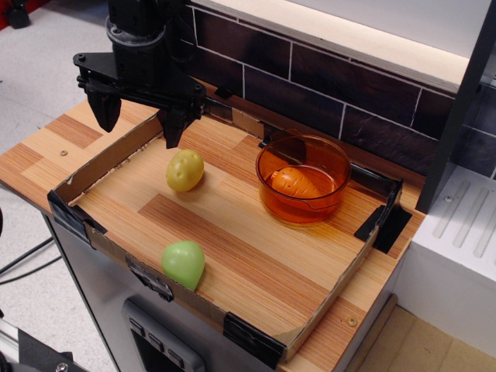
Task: Take carrot out of pot
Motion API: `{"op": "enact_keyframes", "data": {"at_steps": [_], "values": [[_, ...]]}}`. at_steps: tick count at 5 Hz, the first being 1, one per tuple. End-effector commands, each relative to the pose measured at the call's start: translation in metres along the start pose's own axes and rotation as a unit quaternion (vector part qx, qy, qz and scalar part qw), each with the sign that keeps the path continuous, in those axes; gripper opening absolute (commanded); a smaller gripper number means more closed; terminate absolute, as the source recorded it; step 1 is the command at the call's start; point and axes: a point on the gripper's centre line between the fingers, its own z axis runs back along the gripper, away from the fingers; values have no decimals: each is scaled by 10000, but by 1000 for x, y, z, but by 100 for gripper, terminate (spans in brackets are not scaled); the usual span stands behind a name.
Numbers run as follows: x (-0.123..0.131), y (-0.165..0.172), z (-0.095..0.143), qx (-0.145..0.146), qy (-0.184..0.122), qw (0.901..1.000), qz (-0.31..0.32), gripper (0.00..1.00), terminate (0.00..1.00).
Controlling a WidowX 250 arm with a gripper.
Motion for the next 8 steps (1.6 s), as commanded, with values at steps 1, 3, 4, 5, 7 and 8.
{"op": "enact_keyframes", "data": {"at_steps": [1, 3, 4, 5, 7, 8], "values": [[0, 0, 0, 0, 0, 10000, 0, 100, 0], [18, -28, 21, -686, -598, 9720, -2165, 100, 0], [28, -53, 36, -824, -922, 9352, -3319, 100, 0], [25, -80, 40, -757, -984, 8833, -4521, 100, 0], [17, -118, 40, -852, -1263, 7378, -6576, 100, 0], [19, -130, 28, -847, -1161, 7072, -6923, 100, 0]]}}
